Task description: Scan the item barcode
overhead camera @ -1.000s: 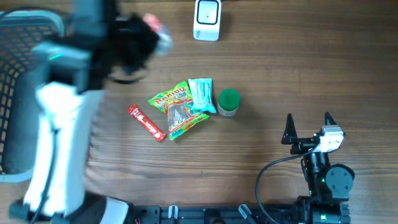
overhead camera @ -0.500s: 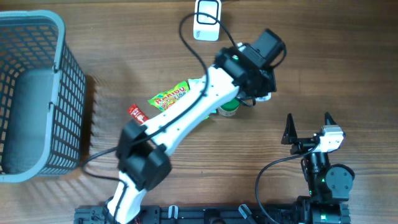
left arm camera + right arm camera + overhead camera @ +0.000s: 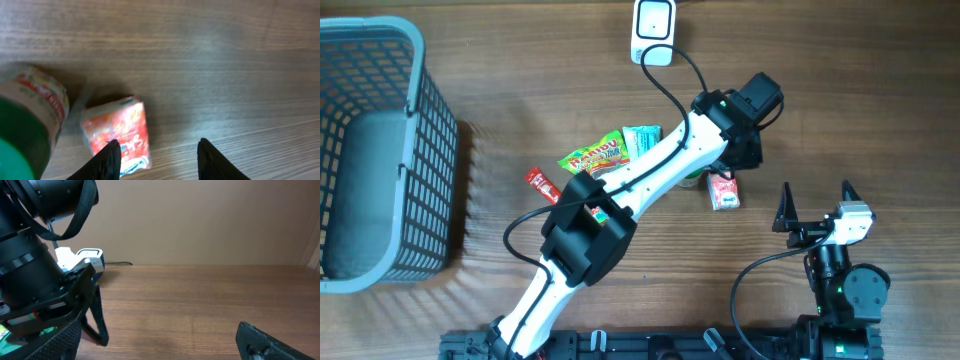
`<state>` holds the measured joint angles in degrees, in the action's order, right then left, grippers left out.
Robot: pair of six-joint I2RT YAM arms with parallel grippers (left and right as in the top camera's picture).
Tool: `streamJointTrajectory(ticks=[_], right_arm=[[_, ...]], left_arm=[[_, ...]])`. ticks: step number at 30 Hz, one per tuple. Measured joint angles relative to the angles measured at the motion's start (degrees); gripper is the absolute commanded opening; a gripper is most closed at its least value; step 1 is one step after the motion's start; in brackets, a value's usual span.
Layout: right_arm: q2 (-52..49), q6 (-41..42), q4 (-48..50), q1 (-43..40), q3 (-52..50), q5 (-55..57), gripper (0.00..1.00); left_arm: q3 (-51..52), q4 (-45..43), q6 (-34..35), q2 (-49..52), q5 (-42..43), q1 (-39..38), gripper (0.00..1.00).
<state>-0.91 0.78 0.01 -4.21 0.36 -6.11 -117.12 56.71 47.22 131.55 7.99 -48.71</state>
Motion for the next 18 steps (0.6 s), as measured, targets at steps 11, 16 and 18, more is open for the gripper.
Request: streamJointTrajectory(ticks=[11, 16, 18], right_arm=[[0.0, 0.0, 0.0, 0.0, 0.0, 0.0, 1.0], [0.0, 0.0, 0.0, 0.0, 0.0, 0.0, 1.0], [0.0, 0.0, 0.0, 0.0, 0.0, 0.0, 1.0]], left_arm=[[-9.5, 1.4, -6.7, -5.3, -2.7, 3.5, 0.66], [-14.7, 0.1, -14.0, -18.8, -20.2, 4.0, 0.86], [-15.7, -3.9, -17.9, -26.1, -29.1, 3.7, 0.87]])
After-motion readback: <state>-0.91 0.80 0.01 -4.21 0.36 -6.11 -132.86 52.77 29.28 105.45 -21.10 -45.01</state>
